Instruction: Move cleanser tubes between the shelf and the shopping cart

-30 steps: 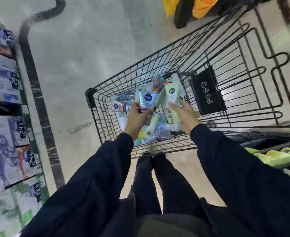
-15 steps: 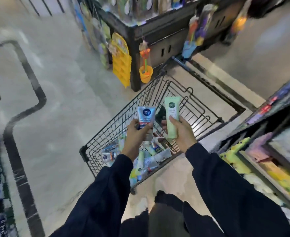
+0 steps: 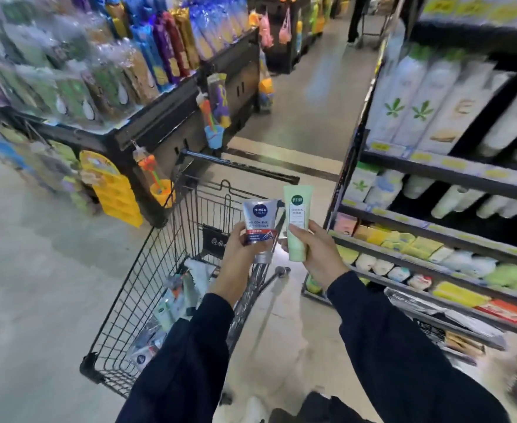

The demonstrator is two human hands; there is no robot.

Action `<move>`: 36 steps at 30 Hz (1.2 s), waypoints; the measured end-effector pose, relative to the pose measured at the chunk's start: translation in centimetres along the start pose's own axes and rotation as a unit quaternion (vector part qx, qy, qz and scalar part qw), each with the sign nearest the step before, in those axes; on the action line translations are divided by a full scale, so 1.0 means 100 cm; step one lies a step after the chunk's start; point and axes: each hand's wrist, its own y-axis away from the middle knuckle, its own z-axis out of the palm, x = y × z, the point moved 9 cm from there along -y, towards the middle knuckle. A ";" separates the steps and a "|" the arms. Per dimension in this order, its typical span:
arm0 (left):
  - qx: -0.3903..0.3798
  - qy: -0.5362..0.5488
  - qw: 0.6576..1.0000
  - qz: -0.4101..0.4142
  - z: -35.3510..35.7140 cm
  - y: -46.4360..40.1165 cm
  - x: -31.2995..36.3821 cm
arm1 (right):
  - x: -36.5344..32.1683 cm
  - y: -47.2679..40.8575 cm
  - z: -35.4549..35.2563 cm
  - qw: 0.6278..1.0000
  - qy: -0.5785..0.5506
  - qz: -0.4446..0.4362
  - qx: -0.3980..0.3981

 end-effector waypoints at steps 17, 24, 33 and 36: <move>-0.211 -0.059 0.976 0.006 0.364 0.094 -0.060 | -0.135 0.203 -0.323 0.977 -0.010 -0.112 0.181; -0.257 -0.057 0.964 -0.028 0.469 0.146 -0.095 | -0.157 0.262 -0.430 0.964 -0.013 -0.130 0.232; -0.300 -0.091 0.949 -0.036 0.570 0.164 -0.130 | -0.182 0.297 -0.530 0.943 -0.023 -0.134 0.305; -0.309 -0.086 0.946 -0.043 0.604 0.165 -0.141 | -0.194 0.303 -0.559 0.941 -0.025 -0.138 0.307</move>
